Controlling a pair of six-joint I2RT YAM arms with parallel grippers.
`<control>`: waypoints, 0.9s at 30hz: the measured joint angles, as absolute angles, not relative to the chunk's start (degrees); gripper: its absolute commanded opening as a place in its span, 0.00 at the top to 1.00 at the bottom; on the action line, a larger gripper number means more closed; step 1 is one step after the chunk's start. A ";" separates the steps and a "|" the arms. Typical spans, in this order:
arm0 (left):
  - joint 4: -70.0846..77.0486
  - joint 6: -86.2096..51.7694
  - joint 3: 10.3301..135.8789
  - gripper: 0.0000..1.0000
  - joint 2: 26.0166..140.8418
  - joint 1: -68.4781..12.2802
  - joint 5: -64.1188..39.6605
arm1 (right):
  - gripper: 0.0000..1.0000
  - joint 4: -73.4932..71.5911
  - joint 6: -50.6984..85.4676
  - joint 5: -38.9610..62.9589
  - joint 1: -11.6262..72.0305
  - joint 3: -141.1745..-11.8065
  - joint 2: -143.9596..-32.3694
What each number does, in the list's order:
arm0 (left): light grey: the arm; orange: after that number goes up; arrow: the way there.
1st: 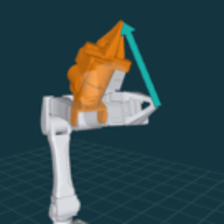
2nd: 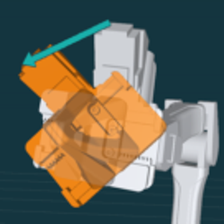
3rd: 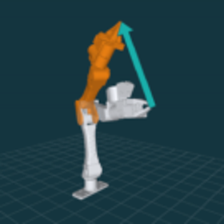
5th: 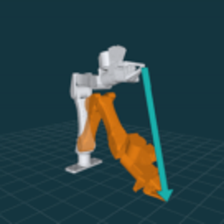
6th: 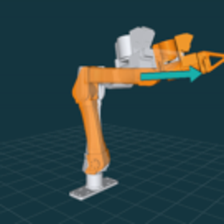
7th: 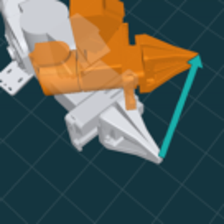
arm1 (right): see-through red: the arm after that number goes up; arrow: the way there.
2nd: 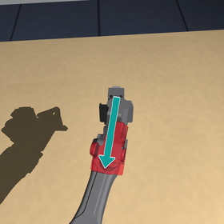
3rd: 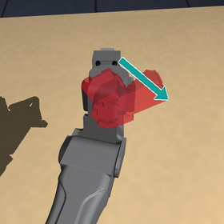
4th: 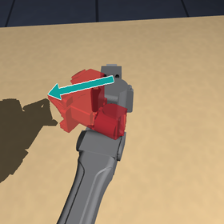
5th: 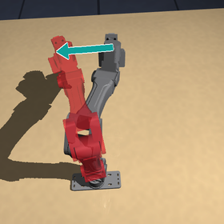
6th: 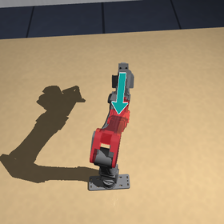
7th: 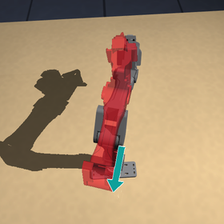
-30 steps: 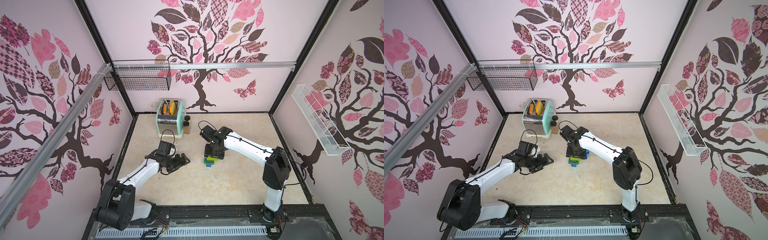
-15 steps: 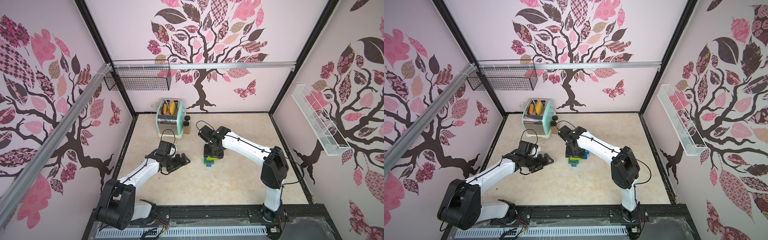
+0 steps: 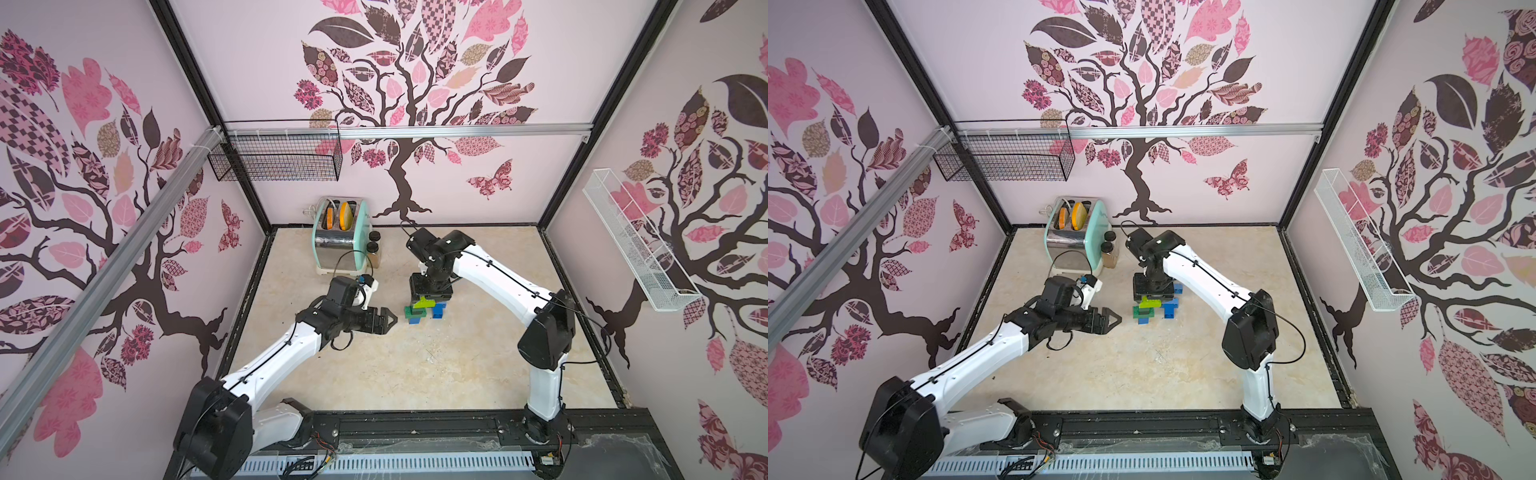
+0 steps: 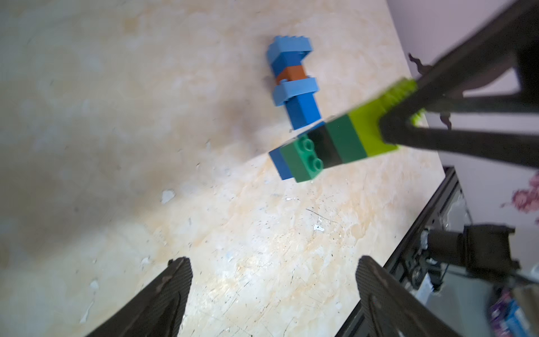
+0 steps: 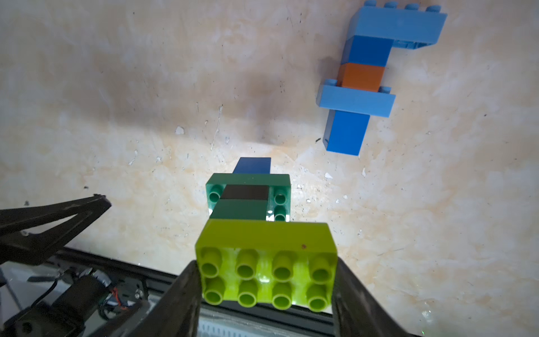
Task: Assemble the letter f with lego
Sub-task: Assemble the lego brick with the lego brick, then place the lego brick at the center of the board.
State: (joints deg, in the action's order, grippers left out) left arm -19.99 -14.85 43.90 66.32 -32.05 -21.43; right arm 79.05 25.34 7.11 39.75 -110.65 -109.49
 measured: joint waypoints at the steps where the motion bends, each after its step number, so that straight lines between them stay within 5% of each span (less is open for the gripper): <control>1: -18.48 -12.19 42.89 0.07 64.38 -33.71 -20.58 | 0.42 79.64 24.49 8.08 39.35 -110.61 -108.31; 13: -15.40 9.87 40.12 0.11 58.15 -39.22 -18.04 | 0.42 81.58 17.19 20.16 39.55 -105.03 -97.89; 27: -18.35 14.09 45.84 0.18 62.00 -40.82 -24.16 | 0.42 81.84 15.11 24.08 39.55 -102.98 -96.16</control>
